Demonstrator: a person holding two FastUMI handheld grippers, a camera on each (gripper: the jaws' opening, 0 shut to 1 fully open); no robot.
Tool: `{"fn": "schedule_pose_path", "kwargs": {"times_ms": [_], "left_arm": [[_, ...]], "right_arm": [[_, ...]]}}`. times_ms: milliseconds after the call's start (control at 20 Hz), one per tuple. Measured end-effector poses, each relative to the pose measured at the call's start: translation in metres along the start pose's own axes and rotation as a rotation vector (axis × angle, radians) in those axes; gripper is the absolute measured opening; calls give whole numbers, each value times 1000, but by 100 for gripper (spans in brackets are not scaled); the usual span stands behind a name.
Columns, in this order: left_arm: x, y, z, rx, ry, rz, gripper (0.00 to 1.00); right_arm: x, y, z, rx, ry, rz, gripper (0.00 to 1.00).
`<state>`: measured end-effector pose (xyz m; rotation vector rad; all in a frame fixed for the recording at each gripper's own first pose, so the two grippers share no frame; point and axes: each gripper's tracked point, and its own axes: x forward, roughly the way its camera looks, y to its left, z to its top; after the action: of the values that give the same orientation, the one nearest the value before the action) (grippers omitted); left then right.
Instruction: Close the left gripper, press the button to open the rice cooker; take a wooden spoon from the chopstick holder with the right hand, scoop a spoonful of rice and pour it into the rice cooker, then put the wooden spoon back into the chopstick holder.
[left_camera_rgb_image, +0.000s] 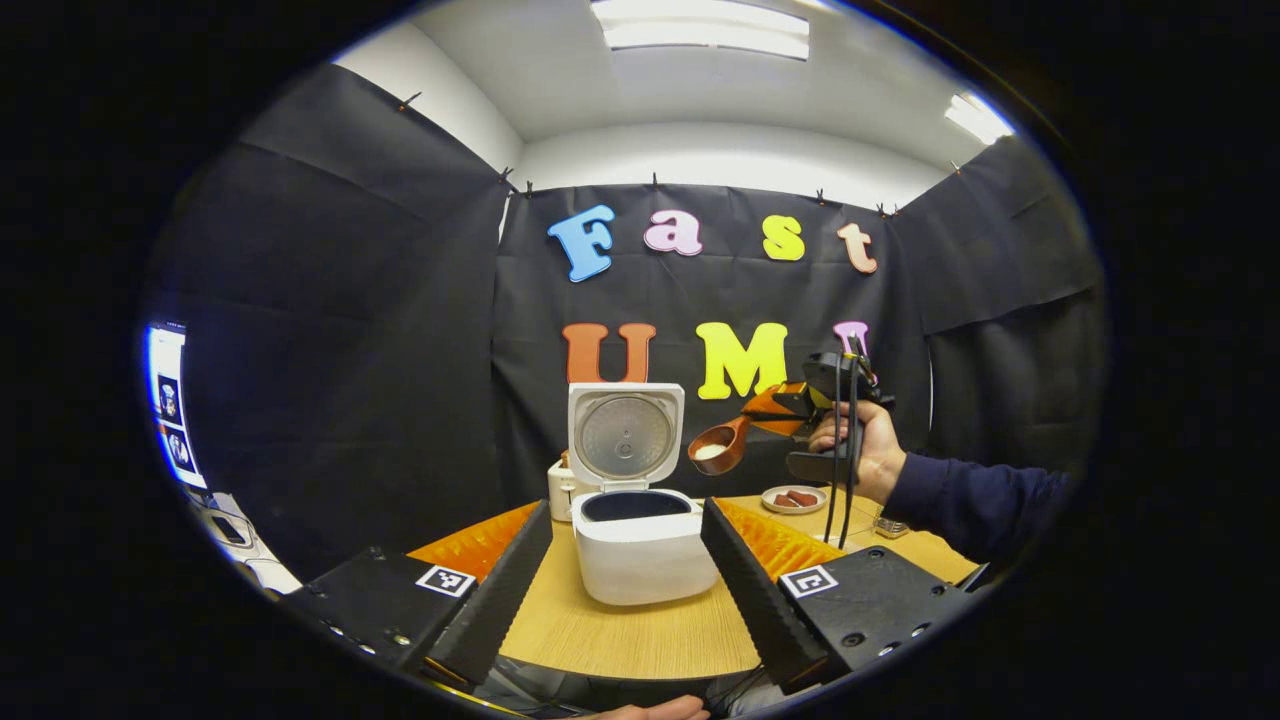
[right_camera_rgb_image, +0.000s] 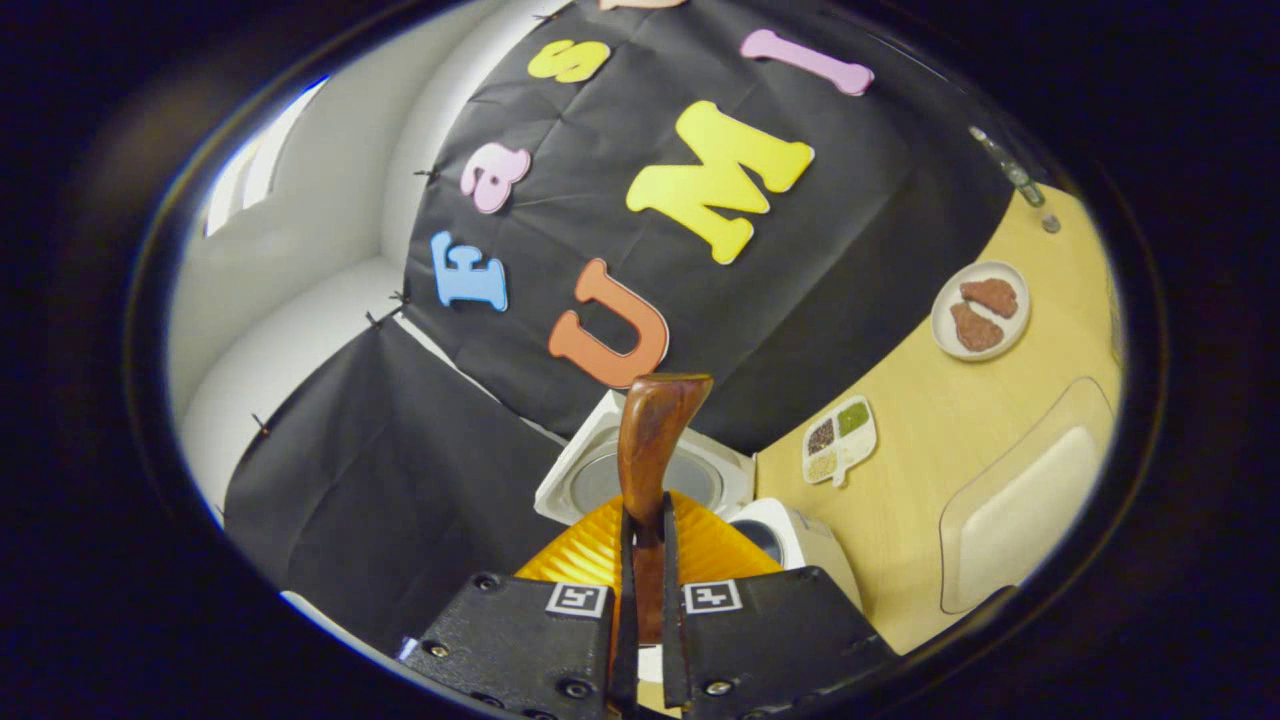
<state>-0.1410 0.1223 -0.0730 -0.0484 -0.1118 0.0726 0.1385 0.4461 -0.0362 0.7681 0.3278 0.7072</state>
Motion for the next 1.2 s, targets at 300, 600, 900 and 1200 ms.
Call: {"fn": "schedule_pose_path", "kwargs": {"times_ms": [300, 600, 900, 1200], "left_arm": [[-3, 6, -9, 45, 23, -8, 95], [-2, 6, -16, 59, 20, 3, 95], [-3, 10, -21, 32, 27, 15, 95], [-3, 13, -30, 10, 42, 25, 95]], "right_arm": [[56, 11, -3, -237, -39, -71, 14], [87, 26, -20, -579, -77, -131, 14], [95, 43, -41, -909, -117, -138, 15], [92, 56, -66, -1180, -128, -114, 15]]}}
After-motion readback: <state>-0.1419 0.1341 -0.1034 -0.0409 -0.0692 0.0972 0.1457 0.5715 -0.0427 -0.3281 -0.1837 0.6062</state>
